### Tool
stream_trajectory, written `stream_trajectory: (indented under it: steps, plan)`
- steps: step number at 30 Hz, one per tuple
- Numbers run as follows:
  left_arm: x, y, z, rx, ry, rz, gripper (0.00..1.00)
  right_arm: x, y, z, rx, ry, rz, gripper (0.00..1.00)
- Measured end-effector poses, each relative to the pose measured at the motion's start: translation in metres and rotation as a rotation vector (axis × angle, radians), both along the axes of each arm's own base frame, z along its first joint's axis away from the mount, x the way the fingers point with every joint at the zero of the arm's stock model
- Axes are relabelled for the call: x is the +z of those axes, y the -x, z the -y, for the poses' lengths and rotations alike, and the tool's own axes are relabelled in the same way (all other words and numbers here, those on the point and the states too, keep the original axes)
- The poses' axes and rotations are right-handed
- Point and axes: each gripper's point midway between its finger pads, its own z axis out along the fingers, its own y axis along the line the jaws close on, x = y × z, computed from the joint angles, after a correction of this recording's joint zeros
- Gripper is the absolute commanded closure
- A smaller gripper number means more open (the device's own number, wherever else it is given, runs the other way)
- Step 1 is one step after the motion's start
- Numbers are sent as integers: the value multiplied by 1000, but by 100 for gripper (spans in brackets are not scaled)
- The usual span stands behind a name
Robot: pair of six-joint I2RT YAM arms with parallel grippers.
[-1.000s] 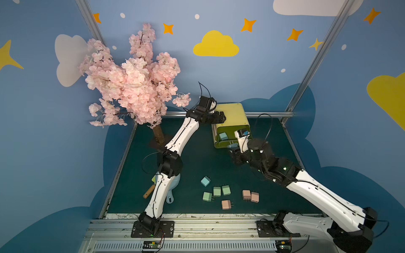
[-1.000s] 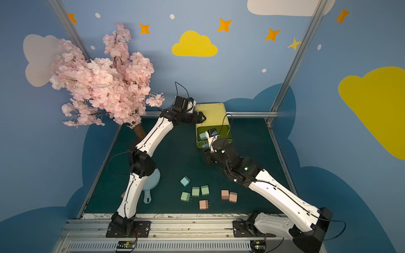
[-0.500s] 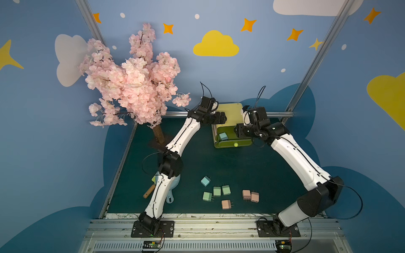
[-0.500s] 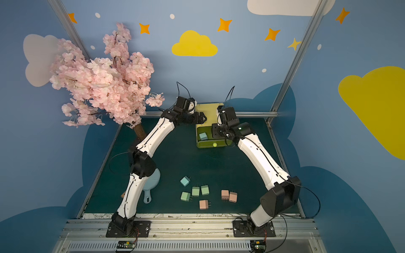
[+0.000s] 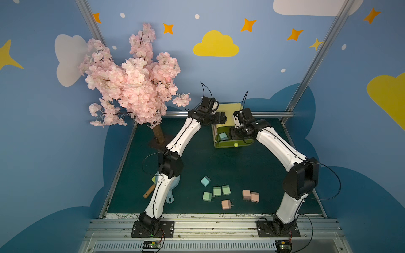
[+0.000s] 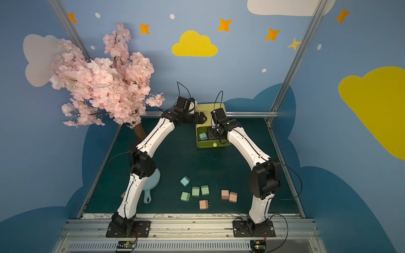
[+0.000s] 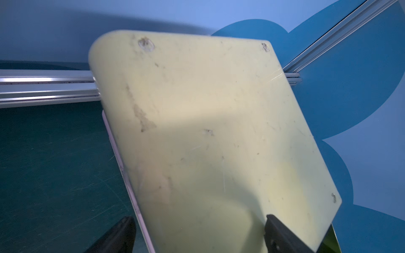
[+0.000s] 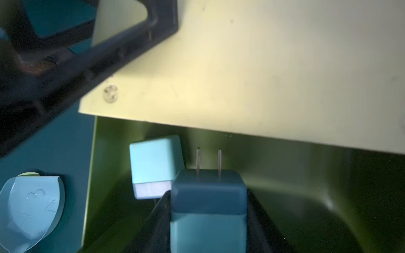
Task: Place the plugs into the drawer by color
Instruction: Place the plug in the drawer, then pick up the plug from the center of the board.
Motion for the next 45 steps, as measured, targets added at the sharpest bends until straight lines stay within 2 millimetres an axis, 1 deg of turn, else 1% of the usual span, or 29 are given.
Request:
stream_trajectory:
  steps: [6, 9, 11, 15, 17, 18, 20, 22, 23, 24, 25, 26, 27, 28, 29, 30, 33, 34, 35, 36, 37, 38, 40, 41, 45]
  plan:
    - [0, 0, 0, 0, 0, 2, 7, -2, -3, -1, 6, 8, -1, 44]
    - [0, 0, 0, 2, -2, 3, 7, 3, -5, 0, 7, 4, 11, 35]
    - [0, -1, 0, 4, -3, 6, 7, 9, -7, -1, 12, 0, 27, 28]
    - [0, -1, 0, 6, -5, 8, 7, 24, -9, -2, 25, -7, 59, 25]
    - [0, -1, 0, 6, -5, 8, 7, 36, -3, -3, 42, -29, 73, 26]
    - [0, -1, 0, 6, -5, 8, 7, 43, 2, -4, 56, -45, 84, 26]
    - [0, -1, 0, 6, -5, 8, 7, 59, 21, -6, 101, -69, 126, 25]
    - [1, -1, 0, 6, -5, 9, 7, 74, 53, -11, 177, -78, 195, 23]
    - [1, -1, 0, 6, -5, 9, 7, 77, 72, -17, 225, -83, 229, 22]
    - [1, -1, 0, 6, -5, 9, 7, 78, 98, -29, 297, -96, 267, 22]
    - [1, -1, 0, 6, -5, 9, 7, 75, 121, -40, 367, -107, 296, 22]
    - [1, -1, 0, 6, -5, 10, 7, 68, 140, -50, 423, -120, 309, 24]
    - [1, -1, 0, 5, -5, 10, 7, 55, 160, -60, 484, -127, 312, 25]
    - [1, -1, 1, 5, -5, 10, 7, 39, 174, -68, 524, -128, 304, 27]
    - [1, -1, 1, 4, -5, 10, 7, 19, 185, -73, 555, -119, 285, 28]
    - [1, -1, 1, 4, -6, 11, 7, -5, 195, -78, 578, -100, 257, 29]
    - [1, 0, 1, 4, -6, 11, 7, -72, 216, -88, 622, -18, 156, 30]
    - [1, 0, 2, 2, -6, 11, 7, -92, 222, -91, 633, 9, 117, 30]
    - [1, 0, 2, 2, -6, 11, 7, -105, 226, -93, 634, 28, 84, 30]
    - [1, 1, 2, 2, -7, 11, 7, -117, 230, -98, 636, 44, 41, 27]
    - [1, 1, 3, 1, -8, 12, 7, -126, 230, -104, 635, 53, 3, 26]
    - [1, 1, 4, 0, -9, 12, 7, -130, 230, -111, 633, 54, -22, 25]
    - [2, 3, 6, -4, -10, 14, 7, -134, 227, -129, 628, 28, -61, 24]
    - [2, 4, 7, -6, -11, 15, 7, -134, 226, -134, 628, 16, -68, 25]
    - [2, 6, 10, -6, -20, 18, 7, -135, 232, -140, 612, -15, -107, 27]
